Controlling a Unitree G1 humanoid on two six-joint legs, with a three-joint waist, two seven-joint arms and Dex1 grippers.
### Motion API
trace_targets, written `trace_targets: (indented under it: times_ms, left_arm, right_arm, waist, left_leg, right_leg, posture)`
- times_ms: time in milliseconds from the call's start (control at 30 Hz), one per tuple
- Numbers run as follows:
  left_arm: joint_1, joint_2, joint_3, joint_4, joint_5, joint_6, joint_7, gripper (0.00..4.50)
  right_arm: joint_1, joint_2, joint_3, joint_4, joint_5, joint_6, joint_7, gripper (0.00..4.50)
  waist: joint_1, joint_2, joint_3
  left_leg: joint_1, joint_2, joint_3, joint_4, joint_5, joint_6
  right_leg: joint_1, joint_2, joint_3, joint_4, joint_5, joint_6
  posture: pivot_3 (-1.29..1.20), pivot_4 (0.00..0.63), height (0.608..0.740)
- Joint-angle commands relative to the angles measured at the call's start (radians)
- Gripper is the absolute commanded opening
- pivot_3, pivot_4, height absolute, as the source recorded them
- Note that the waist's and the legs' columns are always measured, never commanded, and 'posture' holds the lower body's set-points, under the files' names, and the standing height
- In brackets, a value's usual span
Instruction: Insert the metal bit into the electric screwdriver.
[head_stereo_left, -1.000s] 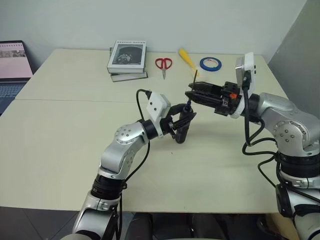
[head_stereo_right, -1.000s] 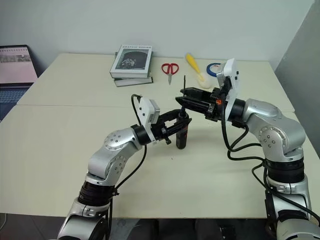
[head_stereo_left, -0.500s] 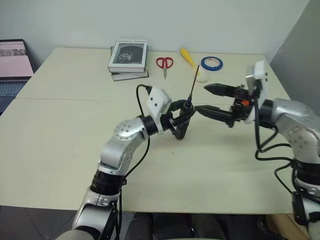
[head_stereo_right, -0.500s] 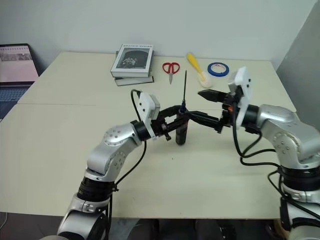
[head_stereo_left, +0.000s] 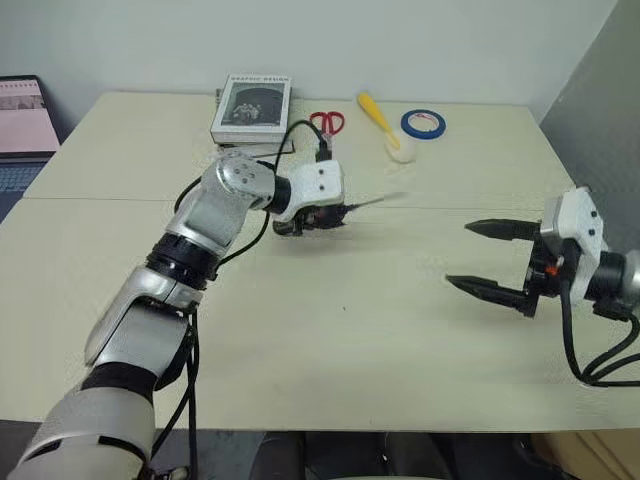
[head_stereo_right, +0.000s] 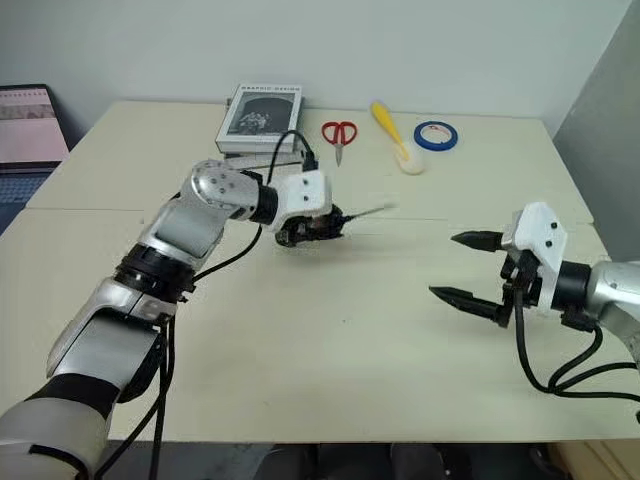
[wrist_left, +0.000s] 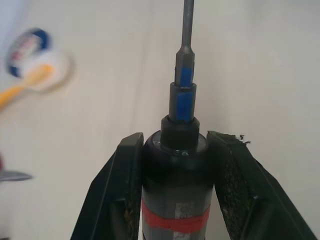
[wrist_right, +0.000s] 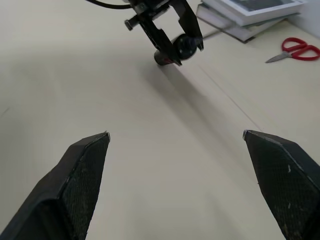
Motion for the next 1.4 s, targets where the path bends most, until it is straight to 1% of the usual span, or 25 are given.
trace_targets:
  times_ms: [33, 100, 233, 367, 467, 533, 567, 767, 800, 867, 900, 933, 1000, 1033, 1067, 1133, 1200, 1233, 1300, 1367, 1400]
  left_arm:
    - [-0.121, -0.02, -0.07, 0.206, 0.114, -0.186, -0.104, 1.63]
    - [-0.157, -0.057, -0.095, 0.299, 0.148, -0.229, -0.132, 1.63]
    - [-0.194, -0.166, -0.137, 0.461, 0.227, -0.29, -0.132, 1.63]
    - [-0.203, -0.23, -0.141, 0.533, 0.281, -0.315, -0.106, 1.63]
    - [-0.208, -0.255, -0.135, 0.567, 0.31, -0.32, -0.077, 1.63]
    - [-0.211, -0.262, -0.131, 0.576, 0.317, -0.324, -0.074, 2.34]
    - [-0.213, -0.263, -0.124, 0.577, 0.316, -0.322, -0.081, 2.41]
    - [-0.236, -0.232, -0.059, 0.55, 0.275, -0.29, -0.136, 3.56]
    - [-0.24, -0.222, -0.043, 0.541, 0.264, -0.28, -0.15, 3.79]
    - [-0.249, -0.187, 0.002, 0.501, 0.234, -0.252, -0.179, 4.07]
    - [-0.252, -0.169, 0.027, 0.476, 0.218, -0.236, -0.186, 4.37]
    - [-0.252, -0.158, 0.043, 0.456, 0.208, -0.223, -0.191, 4.47]
    - [-0.244, -0.132, 0.074, 0.412, 0.182, -0.191, -0.218, 4.47]
    - [-0.231, -0.097, 0.103, 0.363, 0.16, -0.172, -0.231, 4.47]
    - [-0.199, -0.042, 0.149, 0.281, 0.121, -0.143, -0.25, 4.47]
    - [-0.096, 0.074, 0.248, 0.089, 0.056, -0.031, -0.256, 4.47]
    - [0.052, 0.166, 0.322, -0.119, 0.03, 0.097, -0.229, 4.47]
    - [0.145, 0.202, 0.369, -0.244, 0.006, 0.189, -0.207, 4.47]
    - [0.273, 0.248, 0.443, -0.419, -0.034, 0.34, -0.171, 4.47]
    - [0.403, 0.27, 0.532, -0.577, -0.065, 0.483, -0.107, 4.47]
    - [0.519, 0.289, 0.614, -0.685, -0.081, 0.536, -0.087, 4.47]
  right_arm:
    - [0.02, -0.034, -0.006, -0.067, -0.053, -0.035, -0.018, 4.5]
    - [0.029, -0.044, 0.011, -0.081, -0.093, -0.051, -0.032, 4.5]
    - [0.049, -0.073, 0.036, -0.114, -0.125, -0.019, -0.054, 4.5]
    - [0.037, -0.083, 0.046, -0.14, -0.119, 0.014, -0.074, 4.5]
    - [0.027, -0.081, 0.05, -0.147, -0.107, 0.025, -0.079, 4.5]
    - [0.02, -0.077, 0.05, -0.147, -0.098, 0.032, -0.079, 4.5]
    - [0.015, -0.076, 0.051, -0.145, -0.094, 0.036, -0.078, 4.5]
    - [-0.012, -0.075, 0.069, -0.121, -0.077, 0.039, -0.063, 4.5]
    - [-0.019, -0.075, 0.075, -0.114, -0.072, 0.038, -0.06, 4.5]
    - [-0.036, -0.072, 0.09, -0.094, -0.072, 0.028, -0.05, 4.5]
    - [-0.043, -0.07, 0.097, -0.083, -0.073, 0.021, -0.043, 4.5]
    - [-0.048, -0.07, 0.102, -0.076, -0.075, 0.017, -0.039, 4.5]
    - [-0.06, -0.064, 0.117, -0.069, -0.077, 0.013, -0.037, 4.5]
    - [-0.071, -0.052, 0.123, -0.061, -0.067, 0.004, -0.029, 4.5]
    - [-0.086, -0.032, 0.127, -0.05, -0.055, -0.02, -0.012, 4.5]
    - [-0.105, -0.011, 0.132, -0.019, -0.036, -0.055, 0.036, 4.5]
    - [-0.114, -0.008, 0.164, 0.011, -0.084, -0.087, 0.039, 4.5]
    - [-0.116, -0.004, 0.175, 0.023, -0.087, -0.098, 0.05, 4.5]
    - [-0.126, 0.005, 0.189, 0.034, -0.08, -0.106, 0.067, 4.5]
    - [-0.132, 0.004, 0.2, 0.055, -0.089, -0.129, 0.095, 4.5]
    - [-0.13, -0.008, 0.202, 0.081, -0.101, -0.154, 0.126, 4.5]
  waist:
    - [0.0, 0.0, 0.0]
    - [0.003, 0.0, 0.0]
    - [0.014, -0.001, 0.0]
    - [0.017, -0.001, 0.0]
    - [0.018, -0.001, 0.0]
    - [0.019, -0.001, 0.0]
    - [0.019, -0.001, 0.0]
    - [0.019, -0.001, 0.0]
    - [0.019, -0.001, 0.0]
    - [0.016, -0.001, 0.0]
    - [0.015, -0.001, 0.0]
    - [0.015, -0.001, 0.0]
    - [0.016, -0.001, 0.0]
    - [0.017, -0.001, 0.0]
    - [0.016, -0.001, 0.0]
    - [0.005, 0.0, 0.0]
    - [-0.013, 0.0, 0.0]
    - [-0.015, -0.001, 0.0]
    - [-0.016, 0.0, 0.0]
    - [-0.006, -0.001, 0.0]
    - [-0.001, -0.001, 0.001]
  left_leg:
    - [0.0, 0.0, 0.0, 0.0, 0.0, 0.0]
    - [-0.001, 0.0, 0.0, 0.0, 0.0, 0.0]
    - [-0.002, 0.0, 0.0, 0.001, 0.0, 0.0]
    - [-0.003, 0.0, 0.0, 0.001, 0.0, 0.0]
    - [-0.003, 0.0, 0.0, 0.001, 0.0, 0.0]
    - [-0.003, 0.0, -0.001, 0.001, 0.0, 0.0]
    - [-0.002, 0.0, -0.001, 0.002, 0.0, 0.0]
    - [-0.002, 0.0, -0.001, 0.003, 0.0, 0.0]
    - [-0.002, 0.0, -0.001, 0.003, 0.0, 0.0]
    - [-0.002, 0.0, -0.001, 0.003, 0.0, 0.0]
    - [-0.002, 0.0, -0.001, 0.003, 0.0, 0.0]
    - [-0.002, 0.0, -0.001, 0.003, 0.0, 0.0]
    - [-0.002, 0.0, -0.001, 0.003, 0.0, 0.0]
    - [-0.002, 0.0, -0.001, 0.003, 0.0, 0.0]
    - [-0.002, 0.0, -0.001, 0.003, 0.0, 0.0]
    - [-0.002, 0.0, -0.002, 0.003, 0.0, 0.0]
    - [0.002, 0.001, -0.001, 0.002, 0.0, 0.0]
    - [0.005, 0.001, 0.0, 0.002, 0.0, 0.0]
    - [0.008, 0.002, -0.001, 0.001, 0.0, 0.0]
    - [0.006, 0.004, -0.004, 0.002, 0.0, 0.0]
    - [0.005, 0.004, -0.006, 0.003, 0.0, 0.0]
  right_leg:
    - [0.0, 0.0, 0.0, 0.0, 0.0, 0.0]
    - [0.0, 0.0, 0.0, -0.001, 0.0, 0.0]
    - [0.0, 0.0, 0.0, -0.001, -0.001, 0.002]
    - [0.0, 0.0, 0.0, -0.001, 0.0, 0.001]
    - [0.0, 0.0, 0.0, 0.0, 0.0, 0.001]
    - [0.0, 0.0, 0.0, 0.0, 0.0, 0.001]
    - [0.0, 0.0, 0.0, 0.0, 0.0, 0.001]
    - [0.0, 0.0, 0.0, 0.002, 0.001, 0.002]
    - [0.0, 0.0, 0.0, 0.002, 0.001, 0.001]
    - [0.0, 0.0, 0.0, 0.002, 0.001, 0.001]
    - [0.0, 0.0, 0.0, 0.002, 0.001, 0.001]
    - [0.0, 0.0, 0.0, 0.002, 0.001, 0.001]
    - [0.0, 0.0, -0.001, 0.003, 0.001, 0.001]
    - [0.0, 0.0, -0.001, 0.003, 0.001, 0.001]
    - [0.0, 0.0, -0.001, 0.004, 0.001, 0.001]
    - [0.0, -0.001, -0.001, 0.004, 0.001, 0.001]
    - [0.0, -0.001, -0.001, 0.008, 0.001, 0.001]
    - [0.0, -0.001, -0.001, 0.013, 0.0, 0.001]
    - [0.0, -0.001, -0.002, 0.017, -0.003, -0.002]
    - [0.0, -0.001, -0.009, 0.018, -0.003, -0.003]
    - [0.001, -0.001, -0.011, 0.019, -0.003, -0.003]
  posture:
    - [0.0, 0.15, 0.74]
    - [0.0, 0.15, 0.74]
    - [0.0, 0.15, 0.74]
    - [0.0, 0.15, 0.74]
    - [0.0, 0.15, 0.74]
    - [0.0, 0.15, 0.74]
    - [0.0, 0.15, 0.74]
    - [0.0, 0.15, 0.74]
    - [0.0, 0.15, 0.74]
    - [0.0, 0.15, 0.74]
    - [0.0, 0.15, 0.74]
    - [0.0, 0.15, 0.74]
    - [0.0, 0.15, 0.74]
    - [0.0, 0.15, 0.74]
    - [0.0, 0.15, 0.74]
    - [0.0, 0.15, 0.74]
    - [0.0, 0.15, 0.74]
    - [0.0, 0.15, 0.74]
    - [0.0, 0.15, 0.74]
    - [0.0, 0.15, 0.74]
    - [0.0, 0.15, 0.74]
